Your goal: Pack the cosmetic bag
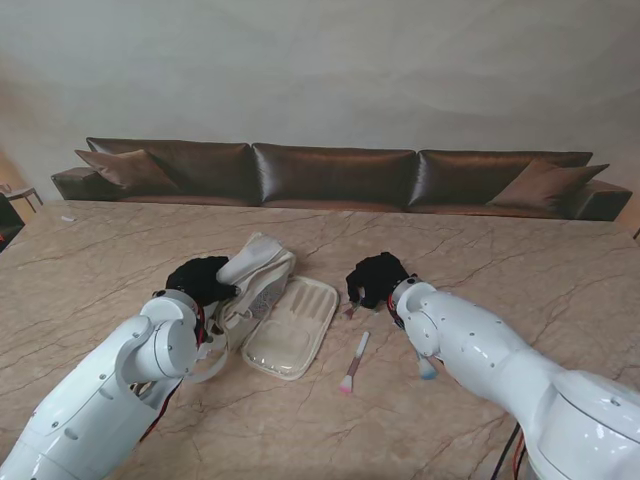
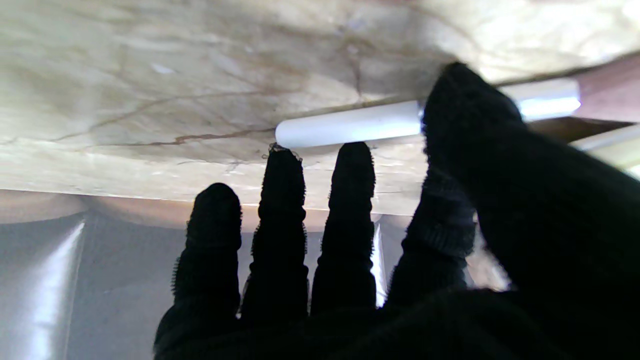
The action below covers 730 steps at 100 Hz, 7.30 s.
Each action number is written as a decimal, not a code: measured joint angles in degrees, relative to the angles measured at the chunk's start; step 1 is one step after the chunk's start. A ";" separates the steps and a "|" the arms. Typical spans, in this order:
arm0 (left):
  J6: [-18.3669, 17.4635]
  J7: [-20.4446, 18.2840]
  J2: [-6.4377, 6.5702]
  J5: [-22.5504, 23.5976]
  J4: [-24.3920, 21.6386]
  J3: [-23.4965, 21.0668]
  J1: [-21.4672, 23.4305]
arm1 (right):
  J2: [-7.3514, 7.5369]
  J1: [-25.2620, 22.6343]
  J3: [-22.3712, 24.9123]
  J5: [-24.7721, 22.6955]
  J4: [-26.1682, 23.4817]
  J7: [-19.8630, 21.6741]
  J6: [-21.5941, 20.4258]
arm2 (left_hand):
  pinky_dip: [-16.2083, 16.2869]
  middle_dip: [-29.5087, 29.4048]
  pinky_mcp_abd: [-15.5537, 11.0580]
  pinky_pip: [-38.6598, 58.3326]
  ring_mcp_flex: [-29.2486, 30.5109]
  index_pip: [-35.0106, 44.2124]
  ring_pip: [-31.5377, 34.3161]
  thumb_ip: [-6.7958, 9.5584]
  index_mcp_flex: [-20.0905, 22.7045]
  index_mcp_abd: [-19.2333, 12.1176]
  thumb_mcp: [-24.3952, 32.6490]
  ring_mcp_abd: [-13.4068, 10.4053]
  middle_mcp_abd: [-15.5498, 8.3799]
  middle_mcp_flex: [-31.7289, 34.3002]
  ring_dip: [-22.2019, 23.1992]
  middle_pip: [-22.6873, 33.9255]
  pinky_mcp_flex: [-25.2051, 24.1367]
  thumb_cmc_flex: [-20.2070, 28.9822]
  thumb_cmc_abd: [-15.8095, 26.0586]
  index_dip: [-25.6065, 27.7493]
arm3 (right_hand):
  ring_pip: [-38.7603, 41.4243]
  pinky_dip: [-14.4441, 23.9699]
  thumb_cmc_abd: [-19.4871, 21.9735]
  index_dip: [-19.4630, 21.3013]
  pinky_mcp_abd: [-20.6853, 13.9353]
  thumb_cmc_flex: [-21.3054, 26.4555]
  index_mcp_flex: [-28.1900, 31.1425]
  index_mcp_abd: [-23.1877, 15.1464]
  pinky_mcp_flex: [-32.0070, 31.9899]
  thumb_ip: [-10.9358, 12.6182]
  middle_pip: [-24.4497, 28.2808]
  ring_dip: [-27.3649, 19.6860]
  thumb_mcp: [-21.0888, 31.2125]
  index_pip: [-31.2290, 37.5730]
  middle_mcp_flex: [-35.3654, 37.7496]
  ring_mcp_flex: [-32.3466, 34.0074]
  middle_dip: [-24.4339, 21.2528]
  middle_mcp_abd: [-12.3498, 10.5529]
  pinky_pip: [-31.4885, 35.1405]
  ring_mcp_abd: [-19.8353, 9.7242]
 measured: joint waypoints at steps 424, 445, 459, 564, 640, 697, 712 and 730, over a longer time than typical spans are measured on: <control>0.43 -4.68 0.60 -1.08 -0.68 1.25 -1.85 | -6.01 -3.50 6.50 21.56 -0.88 17.72 -24.65 | 0.84 0.01 -0.01 0.00 0.00 0.00 -0.31 0.00 -0.05 -0.01 -1.47 0.00 0.00 0.00 0.15 0.25 -1.49 0.90 0.14 -0.12 | 12.61 11.44 13.47 24.22 -3.30 0.54 -5.82 5.11 -26.47 1.21 7.67 16.40 -0.89 -8.43 8.37 -12.06 27.61 -0.73 -27.87 -0.85; 0.56 -4.69 0.60 -1.07 -0.68 1.18 -1.86 | -5.32 -4.03 7.10 20.62 -2.94 17.06 -23.40 | 0.85 0.01 -0.01 0.00 0.00 0.00 -0.31 0.00 -0.05 -0.01 -1.48 0.00 0.00 0.00 0.15 0.25 -1.49 0.90 0.14 -0.12 | 12.60 12.03 13.49 24.23 -3.30 0.54 -5.82 5.14 -26.47 1.21 7.67 16.40 -0.89 -8.43 8.37 -12.07 27.58 -0.73 -27.89 -0.83; 0.71 -4.66 0.60 -1.24 -0.68 1.15 -1.84 | -4.02 -5.20 8.05 21.74 -6.56 17.93 -22.96 | 0.85 0.01 -0.01 0.00 0.00 0.00 -0.31 0.00 -0.05 -0.01 -1.48 0.00 0.00 0.00 0.15 0.25 -1.49 0.91 0.15 -0.12 | 12.60 12.05 13.50 24.24 -3.30 0.54 -5.82 5.21 -26.47 1.21 7.67 16.40 -0.89 -8.43 8.37 -12.07 27.56 -0.73 -28.14 -0.83; 0.86 -4.65 0.59 -1.18 -0.52 1.16 -1.97 | -1.12 -7.74 10.39 21.24 -8.93 19.77 -21.80 | 1.34 0.01 -0.01 0.01 0.00 0.00 -0.32 0.00 -0.05 -0.03 -1.50 0.00 0.00 0.00 0.10 0.25 -1.49 0.91 0.16 -0.13 | 12.51 12.94 14.31 25.23 -3.52 0.54 -5.82 5.52 -26.49 1.21 7.67 16.40 -0.89 -7.58 8.18 -12.77 27.64 -0.72 -29.17 -0.80; 0.88 -4.47 0.56 -1.40 -0.56 0.81 -1.63 | -1.94 -7.37 10.35 13.14 -7.27 8.28 -22.26 | 1.43 0.01 -0.01 0.02 0.00 0.00 -0.35 0.00 -0.05 -0.04 -1.50 0.00 0.00 0.00 0.08 0.25 -1.50 0.91 0.16 -0.14 | 12.46 12.28 15.08 16.50 -3.29 0.89 -7.54 3.29 -26.48 1.25 7.59 16.40 -0.92 -5.97 3.40 -15.51 26.02 -0.89 -29.57 -0.80; 1.20 -4.45 0.57 -1.31 -0.56 0.89 -1.62 | 1.77 -9.52 7.92 0.93 -16.07 2.58 -19.77 | 1.44 0.01 -0.01 0.02 0.00 0.00 -0.36 0.00 -0.05 -0.07 -1.50 0.00 0.00 0.00 0.07 0.25 -1.50 0.91 0.16 -0.14 | 11.88 9.00 -0.21 16.36 -1.82 -4.08 -8.56 9.57 -26.44 9.07 6.91 15.95 -0.24 -18.38 -1.82 -16.11 19.34 -0.95 -27.34 -0.80; 1.20 -4.33 0.56 -1.40 -0.54 0.91 -1.59 | 1.21 -9.22 6.06 1.36 -15.20 1.60 -19.83 | 1.44 0.01 -0.01 0.02 0.00 0.00 -0.36 0.00 -0.05 -0.07 -1.51 0.00 -0.01 0.00 0.07 0.25 -1.50 0.91 0.17 -0.14 | 11.88 8.42 -0.83 16.48 -1.58 -5.21 -8.56 9.34 -26.43 9.09 6.91 15.95 0.30 -18.47 -2.74 -16.12 19.33 -0.98 -27.34 -0.80; 1.22 -4.19 0.55 -1.43 -0.54 0.90 -1.51 | -0.65 -7.94 2.50 0.25 -11.48 -1.52 -20.19 | 1.44 0.01 -0.01 0.02 0.00 0.00 -0.36 0.00 -0.05 -0.08 -1.51 0.00 -0.01 0.00 0.07 0.25 -1.50 0.91 0.17 -0.40 | 11.88 8.38 -0.83 16.51 -1.56 -5.23 -8.52 8.79 -26.43 9.10 6.91 15.95 0.30 -18.47 -3.01 -16.12 19.33 -1.01 -27.33 -0.80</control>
